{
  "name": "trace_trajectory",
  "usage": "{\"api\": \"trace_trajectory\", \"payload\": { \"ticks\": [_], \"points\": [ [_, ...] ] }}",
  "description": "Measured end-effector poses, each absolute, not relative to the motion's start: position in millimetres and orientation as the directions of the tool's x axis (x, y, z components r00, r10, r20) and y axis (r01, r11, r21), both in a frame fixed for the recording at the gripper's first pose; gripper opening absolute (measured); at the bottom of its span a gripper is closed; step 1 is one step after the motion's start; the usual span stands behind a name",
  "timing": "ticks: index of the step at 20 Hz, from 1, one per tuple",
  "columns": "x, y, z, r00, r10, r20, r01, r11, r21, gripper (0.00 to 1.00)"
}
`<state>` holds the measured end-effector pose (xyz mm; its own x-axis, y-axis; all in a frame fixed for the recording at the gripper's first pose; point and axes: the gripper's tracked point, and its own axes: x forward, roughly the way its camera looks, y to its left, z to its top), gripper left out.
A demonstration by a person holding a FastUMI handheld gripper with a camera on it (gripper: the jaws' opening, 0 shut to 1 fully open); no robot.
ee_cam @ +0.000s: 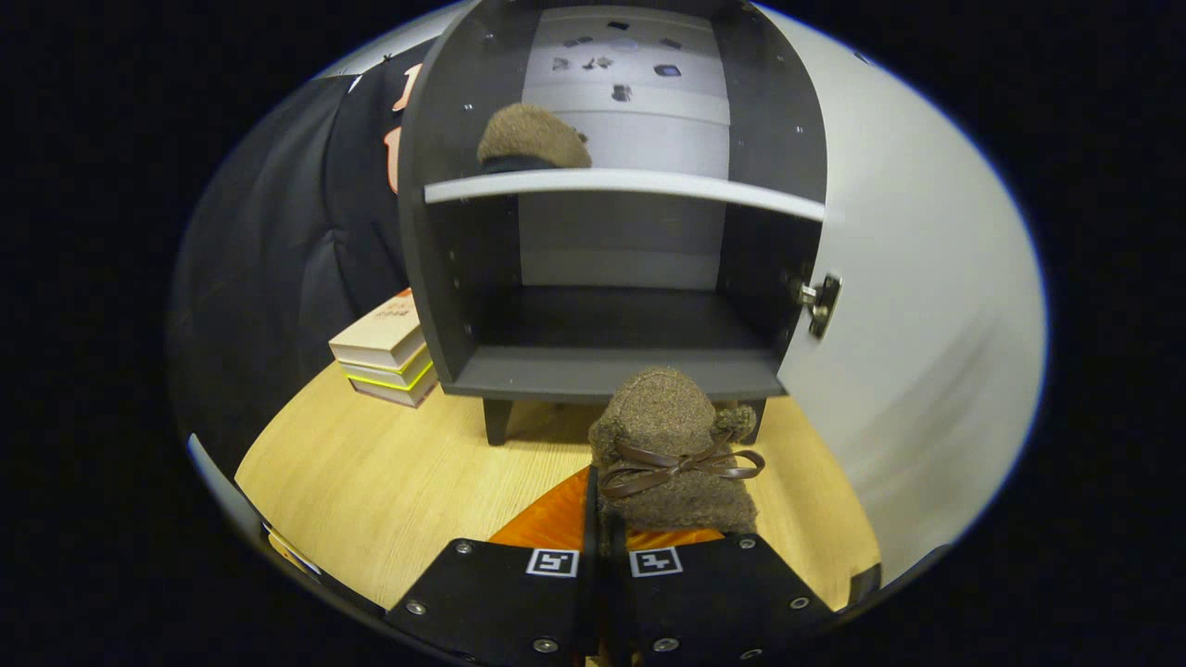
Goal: Open the shoe cabinet door, grab the shoes and put them into the shoe cabinet, then close the shoe cabinet door.
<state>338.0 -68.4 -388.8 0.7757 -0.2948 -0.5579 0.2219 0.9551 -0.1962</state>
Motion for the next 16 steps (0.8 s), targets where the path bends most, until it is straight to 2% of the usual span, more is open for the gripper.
{"api": "trace_trajectory", "payload": {
  "ticks": [6,16],
  "points": [
    [389,-69,-291,0.840,-0.320,-0.439,0.255,0.946,-0.201,0.06],
    [504,-118,-224,0.879,-0.325,-0.350,0.258,0.940,-0.225,0.06]
  ]
}}
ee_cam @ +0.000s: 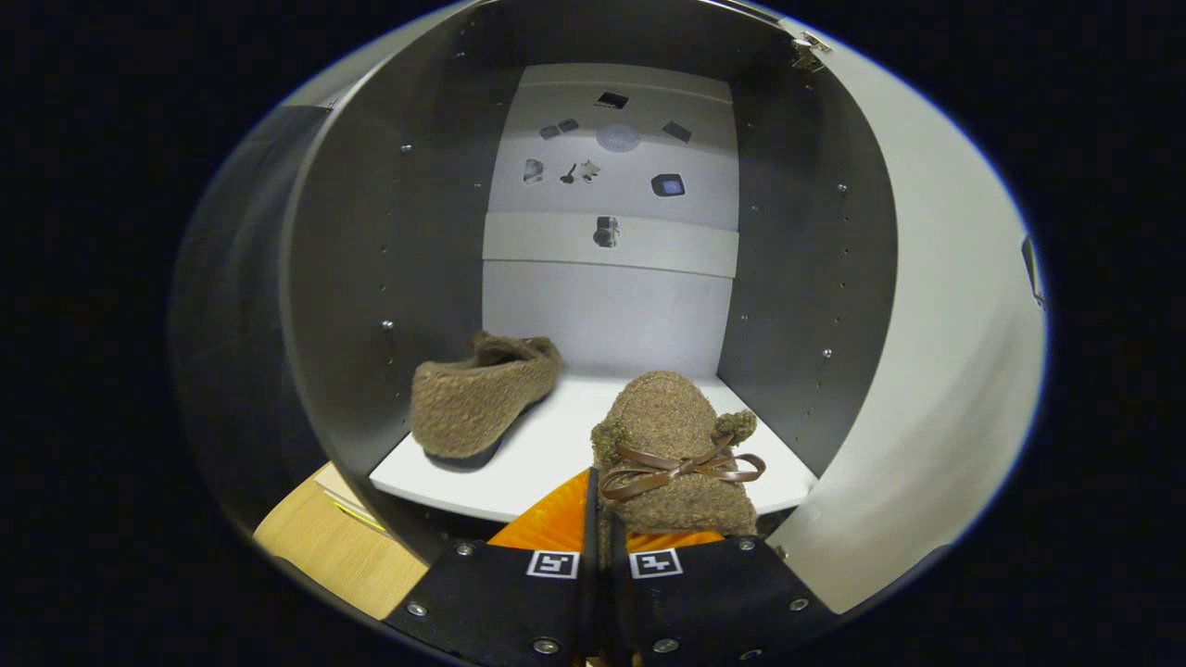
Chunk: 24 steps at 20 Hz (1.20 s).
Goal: Open the shoe cabinet door, grab the shoes and put them into the shoe cabinet, then close the shoe cabinet door.
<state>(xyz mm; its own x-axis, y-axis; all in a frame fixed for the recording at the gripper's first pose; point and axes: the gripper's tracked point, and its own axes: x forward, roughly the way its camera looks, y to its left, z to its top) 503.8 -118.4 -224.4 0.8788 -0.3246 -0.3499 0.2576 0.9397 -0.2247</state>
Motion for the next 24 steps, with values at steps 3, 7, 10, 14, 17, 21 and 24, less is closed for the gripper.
{"api": "trace_trajectory", "payload": {
  "ticks": [3,7,10,14,17,21,24],
  "points": [
    [541,-136,-224,0.877,-0.322,-0.356,0.258,0.942,-0.215,0.06],
    [581,-145,-229,0.881,-0.292,-0.371,0.214,0.947,-0.237,0.06],
    [603,-147,-229,0.891,-0.267,-0.368,0.174,0.948,-0.267,0.06],
    [629,-155,-235,0.882,-0.260,-0.393,0.155,0.947,-0.281,0.06],
    [642,-162,-244,0.861,-0.265,-0.434,0.158,0.951,-0.267,0.06],
    [643,-161,-249,0.843,-0.250,-0.475,0.156,0.961,-0.229,0.14],
    [638,-150,-246,0.843,-0.229,-0.487,0.148,0.969,-0.200,0.36]
  ]
}}
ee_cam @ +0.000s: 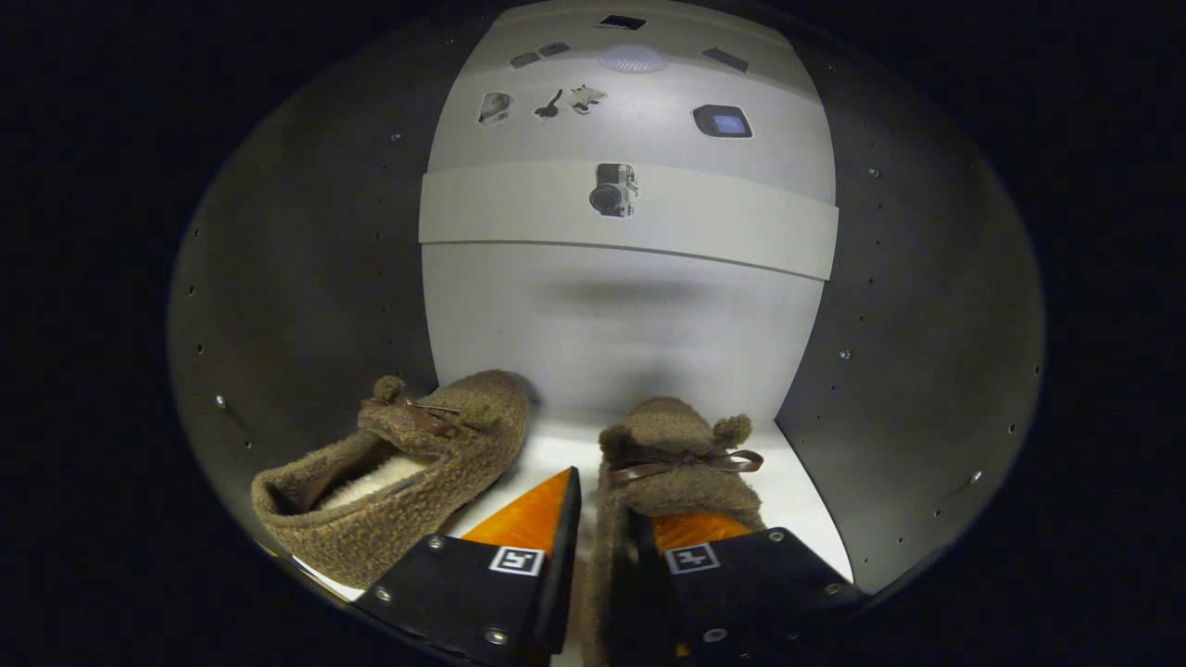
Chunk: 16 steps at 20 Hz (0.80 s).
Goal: Open the shoe cabinet door, grab the shoes and put them into the shoe cabinet, then close the shoe cabinet door.
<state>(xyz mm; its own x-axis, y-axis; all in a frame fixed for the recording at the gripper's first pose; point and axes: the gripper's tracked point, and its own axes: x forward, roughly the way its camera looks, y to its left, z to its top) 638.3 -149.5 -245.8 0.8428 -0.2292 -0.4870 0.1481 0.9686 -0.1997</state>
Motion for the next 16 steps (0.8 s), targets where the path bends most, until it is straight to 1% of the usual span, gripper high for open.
{"api": "trace_trajectory", "payload": {
  "ticks": [3,4,5,6,7,9,16],
  "points": [
    [629,-134,-244,0.844,-0.194,-0.500,0.124,0.978,-0.171,0.65],
    [627,-131,-243,0.846,-0.189,-0.498,0.118,0.978,-0.170,0.68],
    [625,-127,-241,0.850,-0.183,-0.493,0.114,0.979,-0.167,0.73],
    [623,-125,-238,0.855,-0.186,-0.484,0.119,0.979,-0.165,0.75],
    [621,-124,-238,0.853,-0.189,-0.486,0.125,0.979,-0.162,0.80],
    [616,-124,-234,0.850,-0.197,-0.489,0.137,0.978,-0.156,0.84],
    [587,-128,-213,0.850,-0.234,-0.471,0.175,0.970,-0.166,0.85]
  ]
}}
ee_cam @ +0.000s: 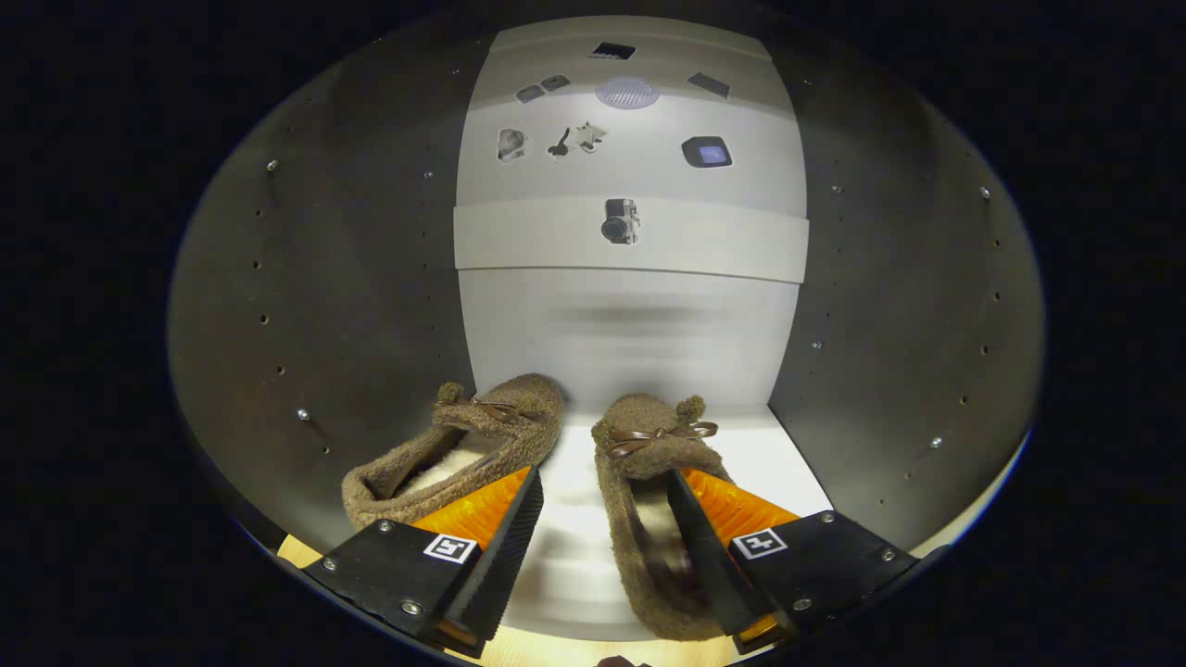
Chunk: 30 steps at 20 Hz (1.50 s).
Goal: Open the shoe cabinet door, grab the shoes and put them into the shoe cabinet, then close the shoe cabinet door.
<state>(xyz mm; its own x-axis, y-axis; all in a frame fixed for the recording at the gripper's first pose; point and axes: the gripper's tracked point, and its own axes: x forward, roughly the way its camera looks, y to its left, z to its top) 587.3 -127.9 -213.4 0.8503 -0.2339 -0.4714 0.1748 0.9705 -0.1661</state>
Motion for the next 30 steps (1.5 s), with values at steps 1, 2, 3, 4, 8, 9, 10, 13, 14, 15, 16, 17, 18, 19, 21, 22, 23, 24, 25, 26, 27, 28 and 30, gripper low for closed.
{"api": "trace_trajectory", "payload": {
  "ticks": [1,2,3,4,8,9,10,13,14,15,16,17,18,19,21,22,23,24,25,26,27,28,30],
  "points": [
    [582,-126,-207,0.855,-0.237,-0.461,0.179,0.969,-0.168,0.85],
    [575,-123,-200,0.862,-0.237,-0.448,0.179,0.970,-0.167,0.86],
    [569,-119,-192,0.869,-0.236,-0.436,0.180,0.970,-0.166,0.86],
    [562,-115,-185,0.873,-0.240,-0.425,0.183,0.968,-0.170,0.86],
    [523,-89,-146,0.895,-0.246,-0.372,0.203,0.967,-0.151,0.86],
    [508,-82,-138,0.900,-0.246,-0.360,0.205,0.967,-0.150,0.86],
    [494,-76,-129,0.903,-0.253,-0.346,0.211,0.965,-0.156,0.86],
    [449,-54,-103,0.913,-0.282,-0.295,0.242,0.956,-0.165,0.86],
    [431,-47,-96,0.913,-0.288,-0.289,0.253,0.955,-0.154,0.86],
    [417,-41,-92,0.913,-0.294,-0.282,0.263,0.954,-0.141,0.86],
    [402,-36,-88,0.914,-0.297,-0.277,0.270,0.954,-0.132,0.86],
    [388,-34,-86,0.911,-0.305,-0.276,0.279,0.951,-0.131,0.86],
    [373,-33,-85,0.908,-0.310,-0.283,0.284,0.950,-0.130,0.86],
    [354,-28,-81,0.909,-0.306,-0.284,0.280,0.952,-0.126,0.86],
    [323,-24,-74,0.912,-0.297,-0.281,0.271,0.954,-0.128,0.86],
    [311,-25,-74,0.911,-0.298,-0.285,0.271,0.954,-0.131,0.86],
    [301,-26,-74,0.911,-0.297,-0.285,0.270,0.954,-0.131,0.86],
    [292,-27,-71,0.915,-0.295,-0.276,0.269,0.955,-0.127,0.86],
    [281,-29,-69,0.916,-0.289,-0.278,0.264,0.957,-0.123,0.86],
    [270,-29,-68,0.918,-0.279,-0.284,0.254,0.960,-0.120,0.86],
    [260,-30,-64,0.922,-0.270,-0.277,0.245,0.962,-0.124,0.86],
    [251,-33,-60,0.927,-0.262,-0.267,0.234,0.963,-0.132,0.86],
    [233,-38,-60,0.936,-0.229,-0.265,0.202,0.971,-0.127,0.86]
  ]
}}
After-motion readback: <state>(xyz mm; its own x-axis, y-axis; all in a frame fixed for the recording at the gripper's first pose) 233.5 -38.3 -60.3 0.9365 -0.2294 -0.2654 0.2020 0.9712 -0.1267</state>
